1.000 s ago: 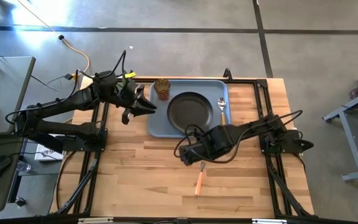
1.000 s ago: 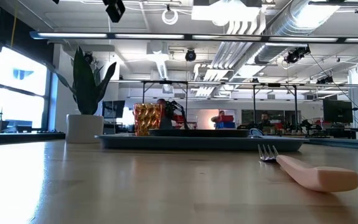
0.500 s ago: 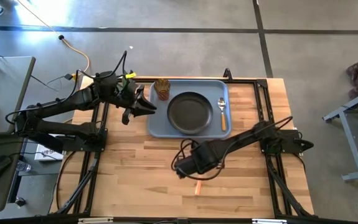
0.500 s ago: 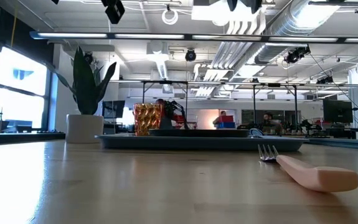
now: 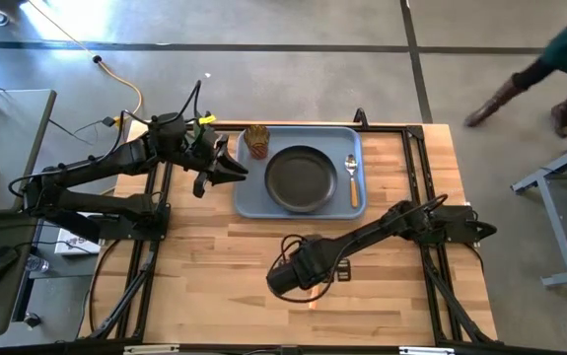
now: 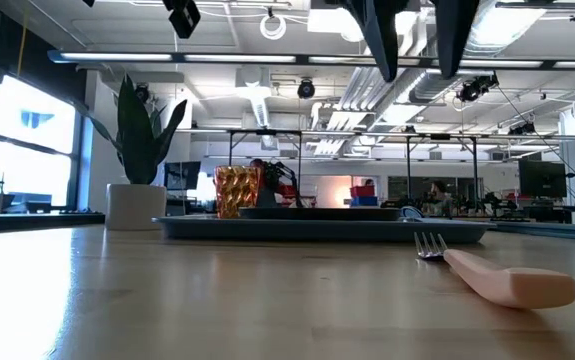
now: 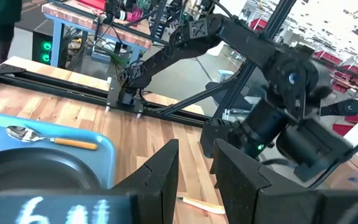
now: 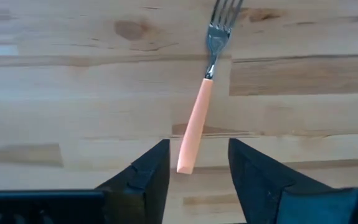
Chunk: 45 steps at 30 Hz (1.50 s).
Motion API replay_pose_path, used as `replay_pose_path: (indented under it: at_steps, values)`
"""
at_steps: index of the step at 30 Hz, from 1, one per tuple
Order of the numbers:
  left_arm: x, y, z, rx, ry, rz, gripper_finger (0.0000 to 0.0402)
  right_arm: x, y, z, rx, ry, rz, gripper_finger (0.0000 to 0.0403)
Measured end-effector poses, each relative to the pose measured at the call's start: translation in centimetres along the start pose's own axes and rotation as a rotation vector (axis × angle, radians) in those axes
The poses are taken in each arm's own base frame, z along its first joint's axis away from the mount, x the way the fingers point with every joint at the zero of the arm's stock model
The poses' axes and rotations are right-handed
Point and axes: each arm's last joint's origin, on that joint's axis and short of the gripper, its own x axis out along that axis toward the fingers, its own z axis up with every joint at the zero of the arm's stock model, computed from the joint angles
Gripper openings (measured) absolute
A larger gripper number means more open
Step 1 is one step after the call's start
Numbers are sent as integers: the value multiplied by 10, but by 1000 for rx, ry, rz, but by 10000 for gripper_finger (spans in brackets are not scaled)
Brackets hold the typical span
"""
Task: Pick and place plate/cup/fork/spoon on tray
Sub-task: Put the orange fork to the right of the black plate on the blue tray
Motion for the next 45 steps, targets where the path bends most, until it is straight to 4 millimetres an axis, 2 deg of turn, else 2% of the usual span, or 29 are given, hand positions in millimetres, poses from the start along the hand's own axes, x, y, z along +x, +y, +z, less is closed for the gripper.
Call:
replay_pose_path:
  at_steps: [7,17,25,35,42,45]
  values:
    - [0,0,0,0,0,0,90,25,3,-16,29,-2,-67,177]
    - [0,0,0,-2,0,0,90,45,5,-31,37,-30,-83,179]
    - [0,0,0,-3,1,0,90,77,5,-41,74,-27,-58,179]
    - [0,0,0,-2,0,0,90,110,1,-44,101,-21,-65,179]
    - [0,0,0,-2,0,1,90,118,2,-42,103,-8,-40,177]
    - [0,0,0,-2,-1,2,90,122,2,-42,104,14,-39,161]
